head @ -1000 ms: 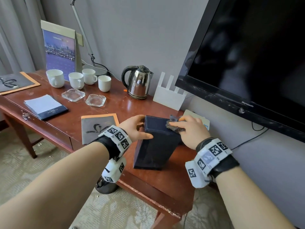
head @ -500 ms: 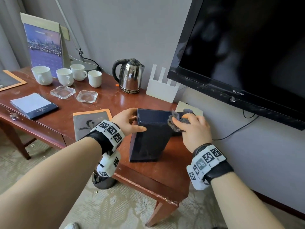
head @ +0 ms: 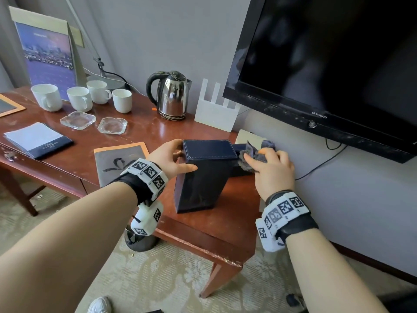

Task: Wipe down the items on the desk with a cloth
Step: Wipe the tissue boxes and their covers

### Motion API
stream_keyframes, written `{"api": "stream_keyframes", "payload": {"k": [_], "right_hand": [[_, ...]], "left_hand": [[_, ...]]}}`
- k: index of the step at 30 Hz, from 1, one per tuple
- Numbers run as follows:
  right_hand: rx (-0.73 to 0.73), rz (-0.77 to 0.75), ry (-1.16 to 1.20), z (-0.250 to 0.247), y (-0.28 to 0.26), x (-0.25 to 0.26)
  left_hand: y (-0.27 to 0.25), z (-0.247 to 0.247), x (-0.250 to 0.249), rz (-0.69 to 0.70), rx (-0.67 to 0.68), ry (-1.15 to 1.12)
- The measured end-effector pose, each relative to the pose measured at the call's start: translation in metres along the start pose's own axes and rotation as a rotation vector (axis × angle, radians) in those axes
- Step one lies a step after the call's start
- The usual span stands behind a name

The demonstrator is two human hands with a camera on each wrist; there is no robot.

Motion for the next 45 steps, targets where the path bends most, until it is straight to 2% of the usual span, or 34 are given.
{"api": "stream_keyframes", "payload": {"k": [5, 9, 14, 16, 18, 22, 24, 26, 30, 34, 38, 41, 45], "right_hand": [[0.183, 0.085, 0.173, -0.005, 0.009, -0.002], [0.382, 0.147, 0.027, 0.009, 0.004, -0.009], [0.496, 0.069, 0.086, 0.019, 0.012, 0.019], [0.492, 0.06, 0.14, 0.018, 0.01, 0.027], [0.437, 0.04, 0.184, 0.014, 0.004, 0.028], [0.287, 0.028, 0.246, -0.005, -0.006, 0.024], [0.264, 0.013, 0.229, -0.016, -0.012, 0.022], [0.307, -0.012, 0.196, -0.021, -0.023, 0.024], [0.488, -0.07, 0.127, -0.009, -0.061, 0.049], [0.561, -0.077, 0.254, 0.002, -0.093, 0.094], [0.685, -0.05, 0.276, 0.016, -0.111, 0.138], [0.753, -0.019, 0.297, 0.027, -0.116, 0.168], [0.787, 0.036, 0.334, 0.037, -0.118, 0.19]], "left_hand": [[-0.003, -0.001, -0.002, -0.053, 0.032, 0.001], [-0.011, -0.007, -0.003, -0.175, 0.029, 0.004], [-0.011, -0.001, -0.013, -0.255, -0.044, 0.125], [-0.01, 0.001, -0.018, -0.29, -0.08, 0.073], [-0.009, 0.0, -0.018, -0.322, -0.091, -0.089], [-0.006, 0.0, -0.018, -0.303, -0.016, -0.361], [-0.004, 0.0, -0.02, -0.262, -0.007, -0.41], [-0.003, 0.001, -0.016, -0.245, 0.025, -0.4], [-0.011, 0.004, 0.013, -0.256, 0.155, -0.241], [-0.012, -0.009, 0.034, -0.174, 0.152, -0.096], [-0.012, -0.026, 0.061, -0.155, 0.217, -0.054], [-0.015, -0.036, 0.102, -0.252, 0.201, -0.142], [-0.02, -0.048, 0.142, -0.311, 0.153, -0.115]]}}
Point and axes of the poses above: each hand's wrist, its own y-axis towards the middle knuckle, its own z-axis out of the palm, x = y × z, the point moved 5 cm from there along y, towards the middle knuckle, and after that the axes turned 6 degrees about -y, right-handed, at the moved point
